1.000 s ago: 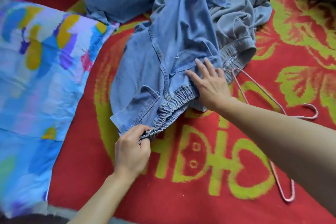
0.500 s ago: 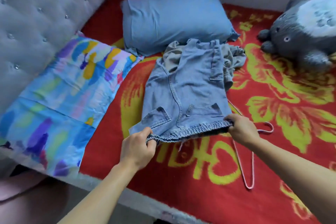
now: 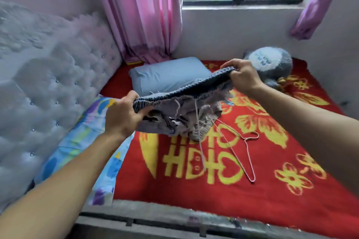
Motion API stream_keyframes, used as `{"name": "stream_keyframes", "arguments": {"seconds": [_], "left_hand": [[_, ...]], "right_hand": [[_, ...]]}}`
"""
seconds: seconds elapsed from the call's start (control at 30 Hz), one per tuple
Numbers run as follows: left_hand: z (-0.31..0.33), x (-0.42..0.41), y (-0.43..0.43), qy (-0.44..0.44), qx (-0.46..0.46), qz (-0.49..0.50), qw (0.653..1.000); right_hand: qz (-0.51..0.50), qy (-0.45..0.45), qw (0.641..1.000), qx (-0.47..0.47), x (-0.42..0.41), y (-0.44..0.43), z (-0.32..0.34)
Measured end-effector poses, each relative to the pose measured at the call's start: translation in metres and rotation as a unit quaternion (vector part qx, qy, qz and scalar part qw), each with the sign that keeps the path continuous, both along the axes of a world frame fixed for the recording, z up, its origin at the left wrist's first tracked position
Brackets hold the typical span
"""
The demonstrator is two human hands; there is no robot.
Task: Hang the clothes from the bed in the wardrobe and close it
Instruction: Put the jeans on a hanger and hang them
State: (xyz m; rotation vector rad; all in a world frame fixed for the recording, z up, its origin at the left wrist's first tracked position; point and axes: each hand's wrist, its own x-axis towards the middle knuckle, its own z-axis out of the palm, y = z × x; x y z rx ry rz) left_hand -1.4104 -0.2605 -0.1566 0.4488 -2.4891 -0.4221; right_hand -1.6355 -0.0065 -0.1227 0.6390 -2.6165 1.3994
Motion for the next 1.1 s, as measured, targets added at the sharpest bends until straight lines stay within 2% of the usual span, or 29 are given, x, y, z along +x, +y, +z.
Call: {"name": "stream_keyframes", "arguments": {"seconds": [0.3,0.47,0.7,0.9,1.1], "left_hand": [[0.125,0.103,0.020,0.102,-0.014,-0.026,0.994],[0.183,0.136,0.037,0.146,-0.029,-0.051,0.988],[0.264,0.164,0.052,0.236,-0.054,-0.016,0.970],[0.291,0.162,0.060,0.226,-0.068,-0.013,0.972],[0.300,0.154,0.054,0.191,-0.033,-0.049,0.980]], "right_hand": [[-0.017,0.040,0.997,-0.059,0.133,0.045,0.132],[-0.026,0.048,0.993,-0.107,0.171,0.067,0.195],[-0.008,0.100,0.981,-0.166,0.202,0.084,0.275],[-0.033,0.107,0.981,-0.156,0.201,0.095,0.288],[-0.020,0.124,0.984,-0.126,0.186,0.104,0.295]]}}
